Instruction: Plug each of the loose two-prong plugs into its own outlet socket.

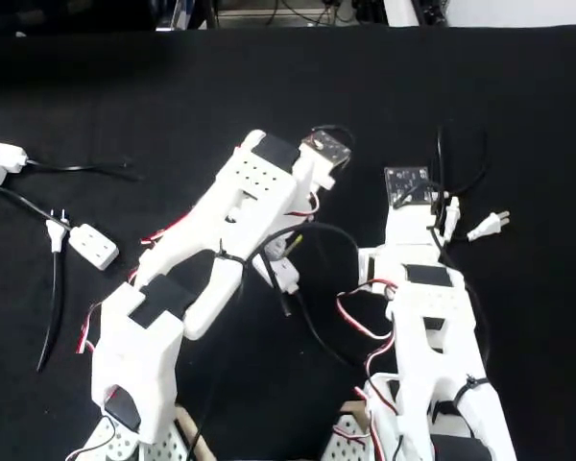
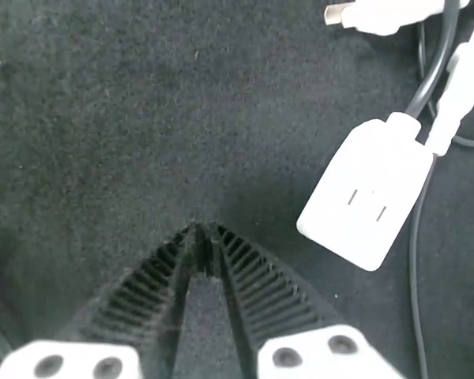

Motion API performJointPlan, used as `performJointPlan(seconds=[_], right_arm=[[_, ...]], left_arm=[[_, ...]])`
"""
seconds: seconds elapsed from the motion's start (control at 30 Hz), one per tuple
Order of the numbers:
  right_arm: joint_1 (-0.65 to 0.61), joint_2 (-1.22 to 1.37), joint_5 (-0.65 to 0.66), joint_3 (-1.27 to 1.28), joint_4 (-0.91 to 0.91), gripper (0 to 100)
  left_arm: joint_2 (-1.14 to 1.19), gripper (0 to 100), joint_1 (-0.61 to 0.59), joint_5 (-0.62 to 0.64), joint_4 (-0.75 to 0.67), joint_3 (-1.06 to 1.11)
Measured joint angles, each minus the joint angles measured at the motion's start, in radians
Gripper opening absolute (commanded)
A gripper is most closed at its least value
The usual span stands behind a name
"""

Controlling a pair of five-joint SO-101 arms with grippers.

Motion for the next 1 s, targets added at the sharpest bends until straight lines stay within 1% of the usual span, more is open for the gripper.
performJointPlan(seconds=[0.17, 0.37, 0.5, 0.6, 0.73, 1.0], right_arm=[[0.000, 0.000, 0.000, 0.000, 0.000, 1.5], [0.000, 0.000, 0.000, 0.000, 0.000, 1.5], [0.000, 0.000, 0.000, 0.000, 0.000, 1.5], [0.000, 0.000, 0.000, 0.000, 0.000, 1.5], [0.000, 0.000, 0.000, 0.000, 0.000, 1.5], [0.000, 0.000, 0.000, 0.000, 0.000, 1.5]], left_arm=[[0.000, 3, 0.000, -0.014, 0.002, 0.000], [0.003, 3, -0.018, -0.025, 0.058, -0.040], [-0.048, 3, -0.026, -0.031, 0.068, -0.037], [-0.098, 3, -0.026, -0.075, 0.068, 0.000], [-0.100, 3, -0.026, -0.121, 0.057, 0.028], [0.002, 3, -0.026, -0.181, 0.054, 0.026]])
